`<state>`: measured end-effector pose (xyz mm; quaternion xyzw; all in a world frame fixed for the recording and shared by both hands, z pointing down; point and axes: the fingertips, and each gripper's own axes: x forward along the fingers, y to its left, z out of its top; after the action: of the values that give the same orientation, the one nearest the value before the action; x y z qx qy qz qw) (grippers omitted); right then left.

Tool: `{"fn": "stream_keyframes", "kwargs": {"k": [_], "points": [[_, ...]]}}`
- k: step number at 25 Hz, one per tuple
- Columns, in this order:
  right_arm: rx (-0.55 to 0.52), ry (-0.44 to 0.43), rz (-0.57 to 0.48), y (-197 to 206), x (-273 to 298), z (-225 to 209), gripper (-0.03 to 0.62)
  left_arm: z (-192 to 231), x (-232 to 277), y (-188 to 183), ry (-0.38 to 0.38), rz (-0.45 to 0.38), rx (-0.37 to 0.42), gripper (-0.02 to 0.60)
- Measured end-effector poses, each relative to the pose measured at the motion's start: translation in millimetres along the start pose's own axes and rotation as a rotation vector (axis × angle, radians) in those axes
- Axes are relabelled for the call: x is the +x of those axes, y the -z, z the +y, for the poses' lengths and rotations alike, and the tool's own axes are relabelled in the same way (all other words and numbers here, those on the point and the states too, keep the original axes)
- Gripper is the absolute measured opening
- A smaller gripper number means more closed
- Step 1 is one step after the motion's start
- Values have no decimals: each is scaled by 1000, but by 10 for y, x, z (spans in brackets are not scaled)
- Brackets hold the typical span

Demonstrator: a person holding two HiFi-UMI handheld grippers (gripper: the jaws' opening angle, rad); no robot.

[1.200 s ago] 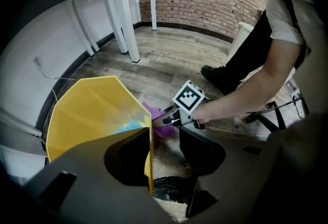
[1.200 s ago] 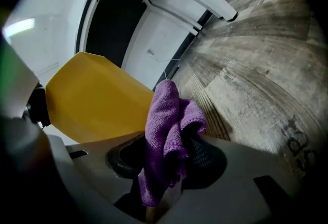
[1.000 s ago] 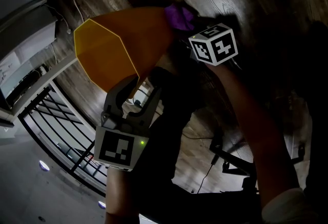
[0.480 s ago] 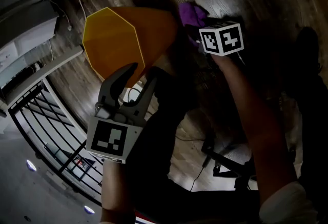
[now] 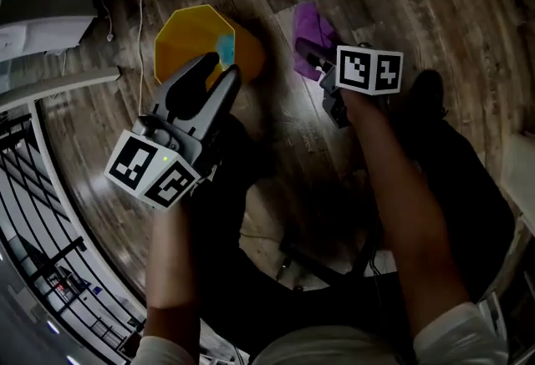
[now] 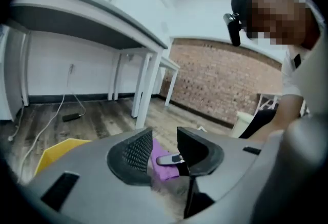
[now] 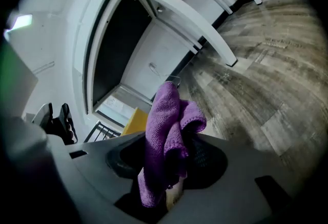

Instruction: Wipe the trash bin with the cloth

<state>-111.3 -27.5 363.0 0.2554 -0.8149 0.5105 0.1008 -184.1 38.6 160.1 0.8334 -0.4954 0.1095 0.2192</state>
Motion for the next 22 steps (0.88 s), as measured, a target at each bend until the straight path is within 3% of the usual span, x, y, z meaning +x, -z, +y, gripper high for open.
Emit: {"fn": "stream_keyframes", "kwargs": {"k": [3, 7, 13, 17, 22], "points": [[-9, -15, -19, -149, -392, 395, 184, -334, -165, -340, 65, -115, -53, 124], [-92, -10, -35, -362, -871, 871, 183, -644, -526, -747, 77, -282, -168, 64], [-172, -61, -109, -445, -1286, 1861, 183, -1123, -1303, -871, 134, -415, -238, 25], [-238, -131, -165, -372, -1535, 2569, 183, -1339, -1668, -854, 136, -415, -184, 23], [-289, -152, -175, -132, -1872, 2960, 183, -1378, -1925, -909, 71, -372, -48, 23]]}}
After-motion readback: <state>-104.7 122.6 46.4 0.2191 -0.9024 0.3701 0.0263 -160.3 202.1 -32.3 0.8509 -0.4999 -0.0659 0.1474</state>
